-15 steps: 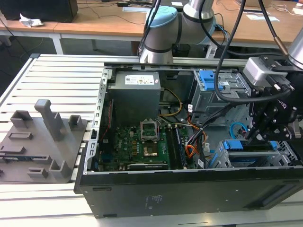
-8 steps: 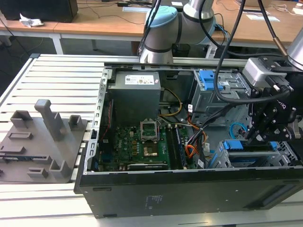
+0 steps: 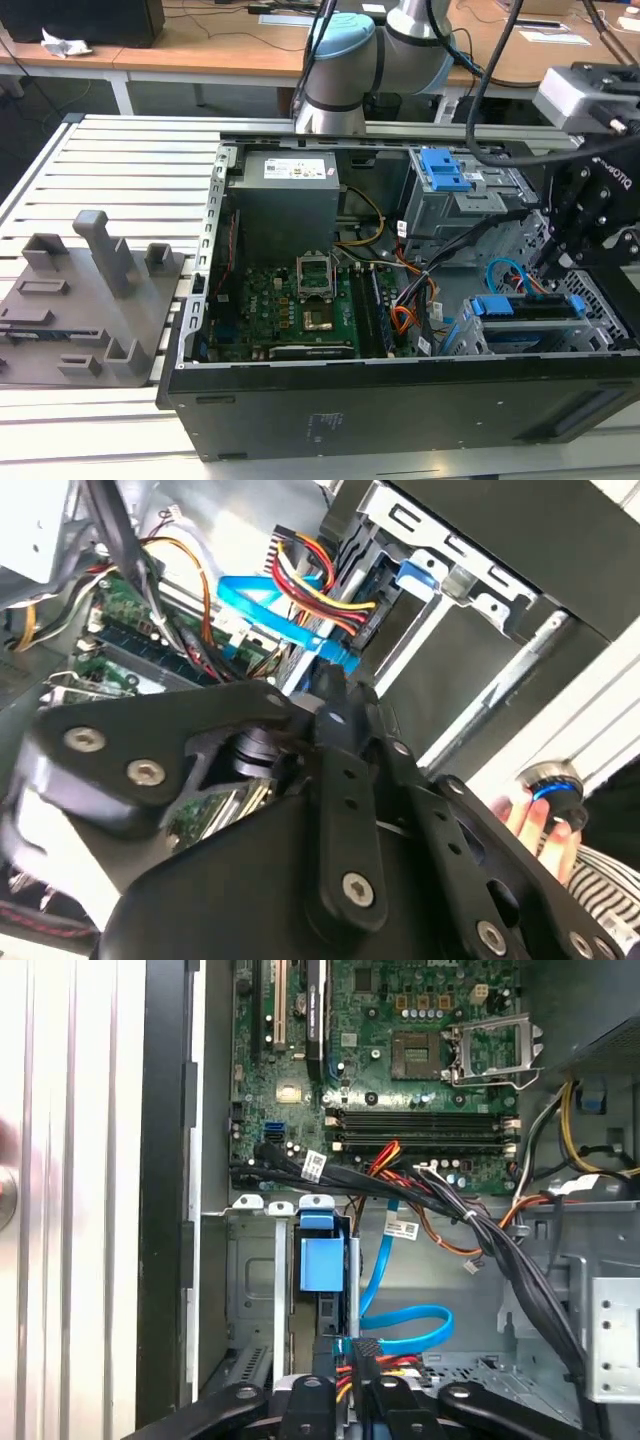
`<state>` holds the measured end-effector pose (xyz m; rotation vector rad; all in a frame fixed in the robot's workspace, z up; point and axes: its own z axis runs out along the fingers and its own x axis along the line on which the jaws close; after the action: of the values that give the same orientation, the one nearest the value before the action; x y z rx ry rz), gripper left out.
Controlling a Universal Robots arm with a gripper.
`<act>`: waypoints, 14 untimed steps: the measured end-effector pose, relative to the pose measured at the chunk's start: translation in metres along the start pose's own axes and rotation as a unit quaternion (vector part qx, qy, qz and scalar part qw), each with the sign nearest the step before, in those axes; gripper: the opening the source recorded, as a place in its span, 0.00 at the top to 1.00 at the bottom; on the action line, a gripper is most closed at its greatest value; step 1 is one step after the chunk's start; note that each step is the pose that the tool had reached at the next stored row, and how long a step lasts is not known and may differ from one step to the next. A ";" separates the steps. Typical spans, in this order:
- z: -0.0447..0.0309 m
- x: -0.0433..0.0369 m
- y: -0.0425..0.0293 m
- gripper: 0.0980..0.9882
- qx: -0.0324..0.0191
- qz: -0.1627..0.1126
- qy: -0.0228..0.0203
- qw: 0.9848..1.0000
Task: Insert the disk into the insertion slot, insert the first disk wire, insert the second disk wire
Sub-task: 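Insert the second disk wire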
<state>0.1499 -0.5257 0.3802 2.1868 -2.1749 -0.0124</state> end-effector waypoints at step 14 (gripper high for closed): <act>-0.0096 -0.0012 0.0202 0.99 0.000 0.000 0.000 1.000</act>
<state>0.1302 -0.5243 0.3907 2.1868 -2.1749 -0.0124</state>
